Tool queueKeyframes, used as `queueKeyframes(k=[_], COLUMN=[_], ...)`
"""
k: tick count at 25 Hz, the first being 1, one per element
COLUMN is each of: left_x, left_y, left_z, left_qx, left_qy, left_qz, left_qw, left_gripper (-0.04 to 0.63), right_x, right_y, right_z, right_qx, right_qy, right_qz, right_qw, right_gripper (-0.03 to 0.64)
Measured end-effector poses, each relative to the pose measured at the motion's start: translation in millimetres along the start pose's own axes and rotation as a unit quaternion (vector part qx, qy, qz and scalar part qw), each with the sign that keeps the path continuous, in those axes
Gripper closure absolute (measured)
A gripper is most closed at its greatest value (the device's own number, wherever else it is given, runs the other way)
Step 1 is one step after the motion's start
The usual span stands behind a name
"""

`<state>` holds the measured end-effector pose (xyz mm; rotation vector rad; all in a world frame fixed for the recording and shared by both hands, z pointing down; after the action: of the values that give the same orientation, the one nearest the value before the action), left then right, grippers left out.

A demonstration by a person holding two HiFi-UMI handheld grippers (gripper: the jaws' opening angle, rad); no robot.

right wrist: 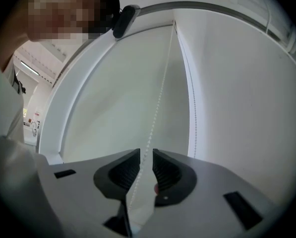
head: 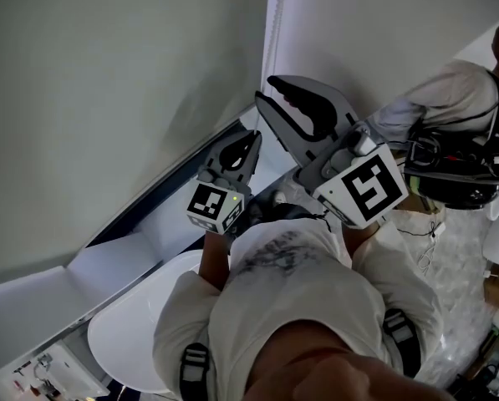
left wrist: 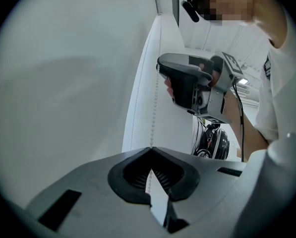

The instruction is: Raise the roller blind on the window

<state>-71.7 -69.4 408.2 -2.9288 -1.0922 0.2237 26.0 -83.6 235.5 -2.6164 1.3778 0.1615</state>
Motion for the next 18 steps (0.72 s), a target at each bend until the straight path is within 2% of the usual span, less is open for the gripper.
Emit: queueKeyframes(k=[5,8,11,14,18], left_x=[1.5,3.0,4.0,4.9,6.3], left_y=[-2.7,-2.6,-0.6,0.4,3.8], left_z=[-1.6,-1.0,-5.6,-11.3,-19.6], left_qx=[0.002,0.004,0.004,0.003,-0.008], left_qy=[-0.002,-0.002,-0.012,-0.032,-0.039], left_qz=[-0.004,-0.005,-0.008,-0.014,-0.017], left_qw=[1.0000,1.0000,0.9999,0.9994,0.9991], left_gripper=[0.588,0.588,0.588,0.588,0.588], right_x=[1.6,0.5,1.4,3.0,4.6], right_y=[9.5,10.0,5.9,0.9,-4.0], right_z=[3.8,3.2,-2.3,-8.6,-16.8], right_qx=[-0.007,-0.003,0.007,0.015,0.009], right_qy=[0.007,0.034,0.064,0.069,0.064], right_qz=[0.000,0.002,0.005,0.001,-0.006], right_qw=[1.000,0.999,0.998,0.997,0.998], right_gripper=[0.530,0.554,0.555,0.555,0.555])
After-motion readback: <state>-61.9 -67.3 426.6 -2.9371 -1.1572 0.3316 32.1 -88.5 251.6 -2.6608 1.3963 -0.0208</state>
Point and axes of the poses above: the fingertips, and each gripper's own axes: y forward along the fingers, x to its right, z out of its top, the point moved 7 cm from there along -y, backward along the fingers, and after that the axes turned 3 degrees about x, right-handed, at the moved point
